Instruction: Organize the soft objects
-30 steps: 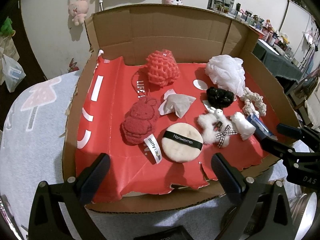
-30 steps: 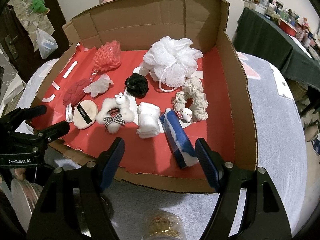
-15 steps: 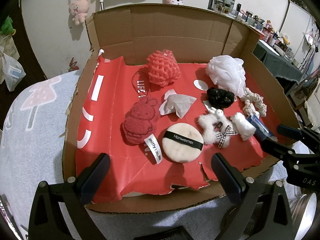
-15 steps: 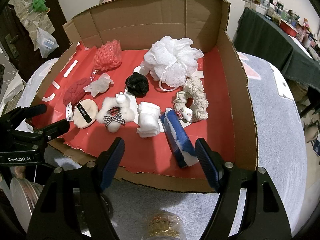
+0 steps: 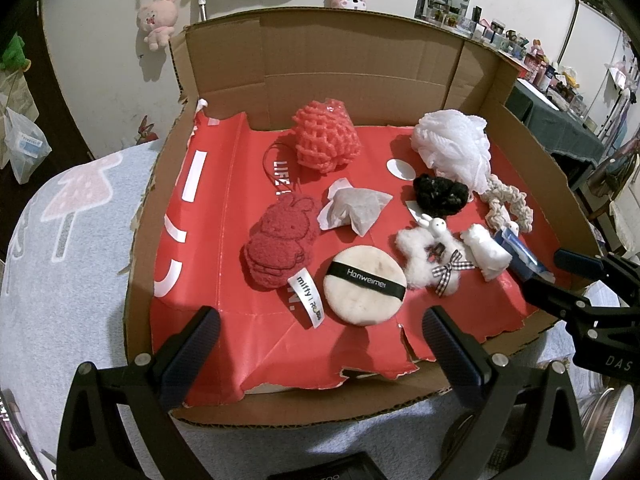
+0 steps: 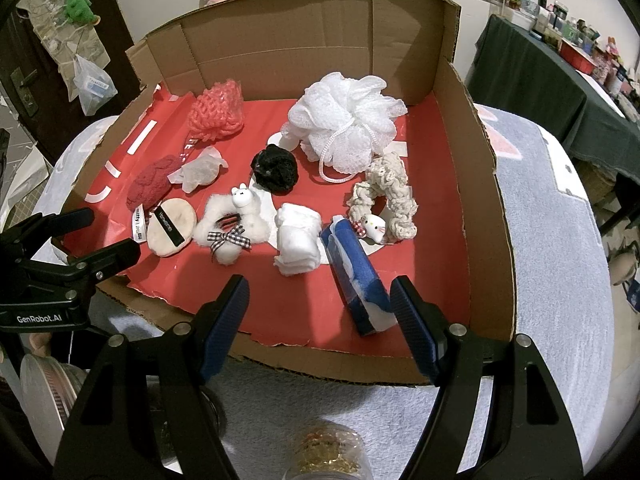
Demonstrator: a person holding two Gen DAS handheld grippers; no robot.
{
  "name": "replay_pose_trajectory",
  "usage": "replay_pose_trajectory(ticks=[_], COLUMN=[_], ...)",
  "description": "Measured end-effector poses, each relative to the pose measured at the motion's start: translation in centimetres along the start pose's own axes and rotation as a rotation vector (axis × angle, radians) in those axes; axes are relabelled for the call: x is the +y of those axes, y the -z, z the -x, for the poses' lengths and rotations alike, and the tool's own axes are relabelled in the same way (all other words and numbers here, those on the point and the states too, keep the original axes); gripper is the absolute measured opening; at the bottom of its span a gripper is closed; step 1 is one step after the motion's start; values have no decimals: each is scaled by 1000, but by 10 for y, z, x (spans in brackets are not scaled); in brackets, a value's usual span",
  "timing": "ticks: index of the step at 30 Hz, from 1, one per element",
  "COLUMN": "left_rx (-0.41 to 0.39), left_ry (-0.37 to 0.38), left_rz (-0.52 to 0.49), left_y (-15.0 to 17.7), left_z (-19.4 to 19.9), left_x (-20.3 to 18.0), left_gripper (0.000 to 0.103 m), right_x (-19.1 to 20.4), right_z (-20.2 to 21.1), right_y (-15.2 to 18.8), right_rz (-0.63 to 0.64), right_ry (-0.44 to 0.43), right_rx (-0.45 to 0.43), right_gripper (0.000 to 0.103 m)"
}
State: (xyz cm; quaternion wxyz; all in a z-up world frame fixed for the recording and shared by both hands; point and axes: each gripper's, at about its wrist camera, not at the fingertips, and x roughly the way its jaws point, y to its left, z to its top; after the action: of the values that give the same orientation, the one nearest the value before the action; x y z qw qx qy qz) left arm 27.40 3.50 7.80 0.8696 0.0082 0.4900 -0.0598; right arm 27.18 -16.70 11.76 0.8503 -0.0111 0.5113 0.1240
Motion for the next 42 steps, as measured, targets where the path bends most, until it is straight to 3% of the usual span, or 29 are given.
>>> replay_pose_trajectory(ticks=[19,25,34,40,42], left_rx=[-2,-40,-209,-350,-390], left_ry=[-2,-17,-26,-26,-18], left_rz=[-2,-29,-24,-41,-47], left_y=[0,2,4,31,42], left_z=[0,9,71,122,134], left_x=[-1,-5,-6,-17,-23], left_gripper=[103,103,103,103,103], right_x=[1,0,-1,14,20], right_z=[0,4,47,98,117], right_y=[1,1,0,16,27], right_rz=[3,1,2,46,61], right_ry=[0,8,40,48,38], right_rx=[-1,-25,-132,-251,-299], right_gripper=[72,72,72,73,79])
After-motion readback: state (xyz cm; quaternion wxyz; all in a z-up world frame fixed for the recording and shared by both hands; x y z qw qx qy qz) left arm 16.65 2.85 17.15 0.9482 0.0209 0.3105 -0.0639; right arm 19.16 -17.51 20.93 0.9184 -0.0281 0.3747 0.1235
